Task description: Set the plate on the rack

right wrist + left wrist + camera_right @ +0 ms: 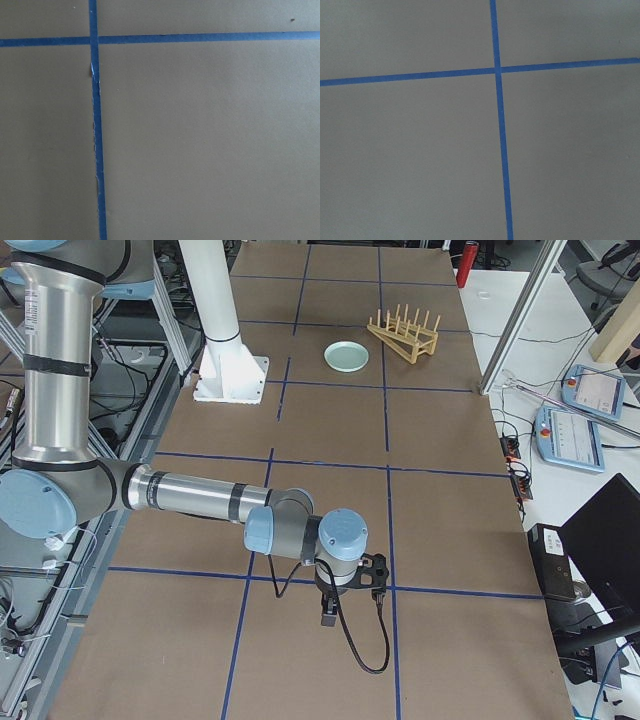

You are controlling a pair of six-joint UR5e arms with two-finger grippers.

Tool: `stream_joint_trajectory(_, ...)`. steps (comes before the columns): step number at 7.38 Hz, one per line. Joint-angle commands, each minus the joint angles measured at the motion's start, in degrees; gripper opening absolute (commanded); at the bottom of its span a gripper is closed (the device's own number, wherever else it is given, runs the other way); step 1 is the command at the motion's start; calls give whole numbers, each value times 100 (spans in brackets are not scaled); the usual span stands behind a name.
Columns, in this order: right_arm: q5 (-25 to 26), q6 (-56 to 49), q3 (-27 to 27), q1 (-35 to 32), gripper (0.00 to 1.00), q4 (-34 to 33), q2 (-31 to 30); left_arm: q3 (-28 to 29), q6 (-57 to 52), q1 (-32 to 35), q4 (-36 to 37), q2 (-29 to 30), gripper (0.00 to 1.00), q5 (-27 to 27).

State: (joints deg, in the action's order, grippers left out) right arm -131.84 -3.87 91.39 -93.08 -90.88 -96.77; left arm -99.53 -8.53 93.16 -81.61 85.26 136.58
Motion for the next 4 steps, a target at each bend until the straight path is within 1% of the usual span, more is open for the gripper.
stream_joint_trajectory(1,0,0,2,0,100,0,0,-74,0,9,180,8,100,18)
stream_joint_trajectory(4,0,0,2,0,100,0,0,-250,17,26,251,17,100,-26)
